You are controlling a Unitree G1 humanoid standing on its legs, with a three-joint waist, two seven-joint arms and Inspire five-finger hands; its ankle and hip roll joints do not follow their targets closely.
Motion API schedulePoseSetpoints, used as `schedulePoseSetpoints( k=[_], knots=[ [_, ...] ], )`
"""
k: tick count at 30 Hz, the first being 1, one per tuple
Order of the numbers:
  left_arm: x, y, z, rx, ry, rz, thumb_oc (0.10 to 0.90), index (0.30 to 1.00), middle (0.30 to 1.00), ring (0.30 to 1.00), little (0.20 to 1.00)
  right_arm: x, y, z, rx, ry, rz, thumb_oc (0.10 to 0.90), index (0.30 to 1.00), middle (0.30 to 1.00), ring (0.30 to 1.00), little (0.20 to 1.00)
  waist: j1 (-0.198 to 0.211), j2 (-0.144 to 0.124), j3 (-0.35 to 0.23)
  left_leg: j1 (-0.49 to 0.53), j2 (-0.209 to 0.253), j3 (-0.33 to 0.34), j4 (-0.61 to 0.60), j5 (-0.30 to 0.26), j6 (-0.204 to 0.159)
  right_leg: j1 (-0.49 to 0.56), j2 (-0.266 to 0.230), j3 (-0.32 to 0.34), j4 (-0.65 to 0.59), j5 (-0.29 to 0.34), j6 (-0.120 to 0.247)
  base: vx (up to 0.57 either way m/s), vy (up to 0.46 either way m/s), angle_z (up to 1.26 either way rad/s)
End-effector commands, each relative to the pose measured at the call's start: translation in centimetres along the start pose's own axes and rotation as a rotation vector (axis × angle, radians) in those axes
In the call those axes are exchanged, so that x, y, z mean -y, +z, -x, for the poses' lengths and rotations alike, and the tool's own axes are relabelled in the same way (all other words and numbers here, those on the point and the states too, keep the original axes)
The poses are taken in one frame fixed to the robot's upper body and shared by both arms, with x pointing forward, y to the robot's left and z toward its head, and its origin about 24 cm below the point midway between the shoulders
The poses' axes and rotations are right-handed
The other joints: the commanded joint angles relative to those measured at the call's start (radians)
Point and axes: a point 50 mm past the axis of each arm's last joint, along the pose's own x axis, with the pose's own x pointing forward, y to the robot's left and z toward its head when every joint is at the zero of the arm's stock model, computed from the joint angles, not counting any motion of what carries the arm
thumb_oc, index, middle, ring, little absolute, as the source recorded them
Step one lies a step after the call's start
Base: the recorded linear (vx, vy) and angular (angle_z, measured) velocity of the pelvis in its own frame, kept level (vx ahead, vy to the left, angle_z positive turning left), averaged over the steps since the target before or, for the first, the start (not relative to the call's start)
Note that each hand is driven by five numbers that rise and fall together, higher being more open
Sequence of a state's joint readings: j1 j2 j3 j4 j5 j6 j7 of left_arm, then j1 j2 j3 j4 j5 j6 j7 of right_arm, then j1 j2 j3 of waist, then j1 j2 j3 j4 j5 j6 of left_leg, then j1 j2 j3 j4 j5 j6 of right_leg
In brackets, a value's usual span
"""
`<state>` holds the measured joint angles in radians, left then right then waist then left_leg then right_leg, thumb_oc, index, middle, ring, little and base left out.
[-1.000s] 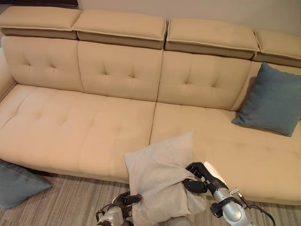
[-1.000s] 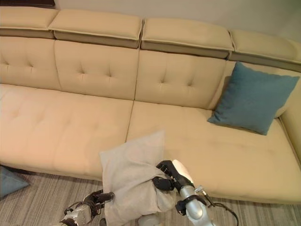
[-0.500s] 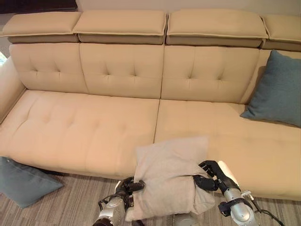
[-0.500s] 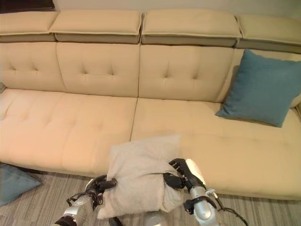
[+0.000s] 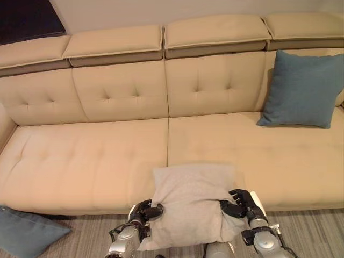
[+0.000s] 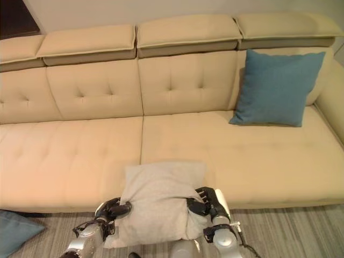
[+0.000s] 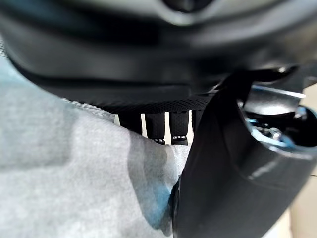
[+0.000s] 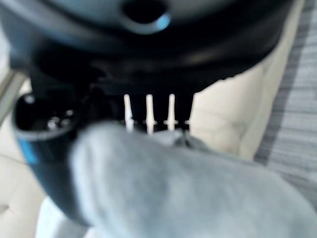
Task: Pick up all the scattered cushions and arrange them neatly on the sofa.
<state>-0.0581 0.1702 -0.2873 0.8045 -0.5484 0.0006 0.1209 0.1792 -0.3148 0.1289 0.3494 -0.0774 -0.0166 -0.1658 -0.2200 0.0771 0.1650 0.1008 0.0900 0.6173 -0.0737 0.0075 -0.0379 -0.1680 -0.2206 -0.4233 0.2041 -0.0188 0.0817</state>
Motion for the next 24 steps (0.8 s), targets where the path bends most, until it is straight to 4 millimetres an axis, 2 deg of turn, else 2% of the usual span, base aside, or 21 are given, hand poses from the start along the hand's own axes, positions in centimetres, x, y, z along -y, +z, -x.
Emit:
schedulePoseSetpoints(
  k=[1,3,4,5,6,7,8,9,11,12,13,15,16,19,20,22,24],
  knots=[
    [2.5,2.9,-0.2,0.155,-0.100,0.123,0.400,0.300,0.300,0.300,0.300,-0.5,0.6,0.1,0.017,-0.045,-0.231,0.400,0.300,0.300,0.300,0.300,-0.016,0.000,-0.079,-0.003,0.015,-0.146,0.154,-0.156,0.004,0.078,0.058,0.096,-0.058,-0.072,0.012,0.11,-0.252,-0.43],
    [2.6,2.5,-0.1,0.143,-0.098,0.125,0.400,0.300,0.300,0.300,0.300,-0.5,0.5,0.2,0.013,-0.040,-0.239,0.400,0.300,0.300,0.300,0.300,-0.018,-0.001,-0.076,-0.015,0.037,-0.144,0.216,-0.160,-0.005,0.102,0.068,0.101,-0.070,-0.083,-0.003,0.06,-0.217,-0.29],
    [2.5,2.0,0.0,0.128,-0.091,0.147,0.400,0.300,0.300,0.300,0.300,-0.2,0.3,0.1,0.005,-0.051,-0.242,0.400,0.300,0.300,0.300,0.300,-0.012,-0.008,-0.067,-0.053,0.105,-0.139,0.369,-0.109,-0.035,0.138,0.092,0.117,-0.084,-0.103,-0.030,0.07,-0.292,-0.01],
    [2.5,1.9,0.0,0.126,-0.089,0.152,0.400,0.300,0.300,0.300,0.300,0.0,0.4,0.0,0.007,-0.053,-0.233,0.400,0.300,0.300,0.300,0.300,0.000,-0.010,-0.054,-0.089,0.149,-0.159,0.468,-0.052,-0.053,0.155,0.109,0.126,-0.089,-0.115,-0.049,0.07,-0.356,-0.13],
    [2.3,1.9,0.1,0.124,-0.082,0.158,0.400,0.300,0.300,0.300,0.300,0.0,0.5,-0.1,0.010,-0.050,-0.224,0.400,0.300,0.300,0.300,0.300,0.012,-0.010,-0.041,-0.120,0.176,-0.190,0.538,-0.018,-0.063,0.162,0.127,0.139,-0.088,-0.128,-0.070,0.01,-0.196,-0.24],
    [2.3,1.8,0.1,0.124,-0.078,0.162,0.400,0.300,0.300,0.300,0.300,0.2,0.6,-0.2,0.014,-0.047,-0.215,0.400,0.300,0.300,0.300,0.300,0.024,-0.015,-0.033,-0.148,0.178,-0.224,0.586,0.006,-0.062,0.164,0.133,0.152,-0.083,-0.134,-0.080,-0.02,-0.115,-0.67],
    [2.3,1.8,0.1,0.124,-0.078,0.163,0.400,0.300,0.300,0.300,0.300,0.2,0.6,-0.2,0.014,-0.047,-0.216,0.400,0.300,0.300,0.300,0.300,0.022,-0.013,-0.033,-0.153,0.181,-0.228,0.592,0.005,-0.064,0.162,0.136,0.150,-0.082,-0.135,-0.082,-0.01,-0.063,-0.80],
    [2.0,1.5,0.3,0.119,-0.069,0.182,0.400,0.300,0.300,0.300,0.300,0.1,1.0,-0.2,0.027,-0.035,-0.219,0.400,0.300,0.300,0.300,0.300,0.042,-0.020,-0.031,-0.188,0.159,-0.296,0.598,-0.010,-0.042,0.166,0.139,0.182,-0.072,-0.145,-0.085,0.03,-0.012,-0.77],
    [2.0,1.3,0.3,0.116,-0.060,0.213,0.400,0.300,0.300,0.300,0.300,-0.1,1.4,-0.4,0.039,-0.030,-0.228,0.400,0.300,0.300,0.300,0.300,0.066,-0.025,-0.026,-0.227,0.103,-0.388,0.541,-0.039,-0.022,0.172,0.138,0.213,-0.067,-0.148,-0.077,0.07,0.039,-0.29],
    [1.9,1.2,0.4,0.117,-0.055,0.238,0.400,0.300,0.300,0.300,0.300,-0.1,1.7,-0.5,0.052,-0.026,-0.234,0.400,0.300,0.300,0.300,0.300,0.075,-0.024,-0.026,-0.220,0.077,-0.424,0.466,-0.058,-0.015,0.174,0.139,0.224,-0.070,-0.153,-0.067,0.06,0.096,-0.42],
    [1.8,1.3,0.5,0.126,-0.046,0.255,0.400,0.300,0.300,0.300,0.300,-0.2,2.1,-0.7,0.069,-0.023,-0.237,0.400,0.300,0.300,0.300,0.300,0.080,-0.027,-0.027,-0.214,0.069,-0.441,0.370,-0.038,-0.007,0.164,0.137,0.233,-0.070,-0.139,-0.061,0.07,0.124,-0.56],
    [1.6,1.7,0.6,0.149,-0.041,0.280,0.400,0.300,0.300,0.300,0.300,0.3,2.6,-0.9,0.092,-0.032,-0.235,0.400,0.300,0.300,0.300,0.300,0.092,-0.018,-0.032,-0.200,0.077,-0.480,0.231,-0.005,-0.023,0.164,0.137,0.251,-0.067,-0.147,-0.046,0.11,0.159,-0.50],
    [1.6,1.8,0.7,0.154,-0.038,0.290,0.400,0.300,0.300,0.300,0.300,0.4,2.9,-1.0,0.102,-0.037,-0.233,0.400,0.300,0.300,0.300,0.300,0.103,-0.016,-0.029,-0.224,0.082,-0.523,0.193,0.032,-0.035,0.171,0.140,0.260,-0.064,-0.155,-0.041,0.16,0.167,-0.25],
    [1.4,2.7,0.7,0.193,-0.023,0.325,0.400,0.300,0.300,0.300,0.300,0.6,3.6,-1.2,0.131,-0.036,-0.216,0.400,0.300,0.300,0.300,0.300,0.127,-0.016,-0.015,-0.257,0.099,-0.620,0.097,0.070,-0.060,0.188,0.140,0.302,-0.048,-0.177,-0.031,0.14,0.176,-0.36],
    [1.4,2.8,0.7,0.195,-0.023,0.326,0.400,0.300,0.300,0.300,0.300,0.7,3.7,-1.1,0.139,-0.037,-0.208,0.400,0.300,0.300,0.300,0.300,0.130,-0.016,-0.011,-0.270,0.112,-0.623,0.095,0.079,-0.068,0.197,0.134,0.305,-0.046,-0.185,-0.024,0.10,0.201,-0.68],
    [1.5,2.5,0.7,0.184,-0.023,0.315,0.400,0.300,0.300,0.300,0.300,0.5,3.8,-0.9,0.147,-0.030,-0.214,0.400,0.300,0.300,0.300,0.300,0.135,-0.002,-0.024,-0.232,0.132,-0.607,0.048,0.099,-0.081,0.204,0.137,0.304,-0.042,-0.190,-0.017,0.13,0.228,-0.43],
    [1.5,2.1,0.7,0.174,-0.016,0.322,0.400,0.300,0.300,0.300,0.300,0.4,4.1,-0.8,0.161,-0.025,-0.221,0.400,0.300,0.300,0.300,0.300,0.140,-0.002,-0.038,-0.213,0.127,-0.611,0.042,0.104,-0.085,0.212,0.125,0.304,-0.048,-0.181,-0.005,0.15,0.244,-0.04]
  ],
)
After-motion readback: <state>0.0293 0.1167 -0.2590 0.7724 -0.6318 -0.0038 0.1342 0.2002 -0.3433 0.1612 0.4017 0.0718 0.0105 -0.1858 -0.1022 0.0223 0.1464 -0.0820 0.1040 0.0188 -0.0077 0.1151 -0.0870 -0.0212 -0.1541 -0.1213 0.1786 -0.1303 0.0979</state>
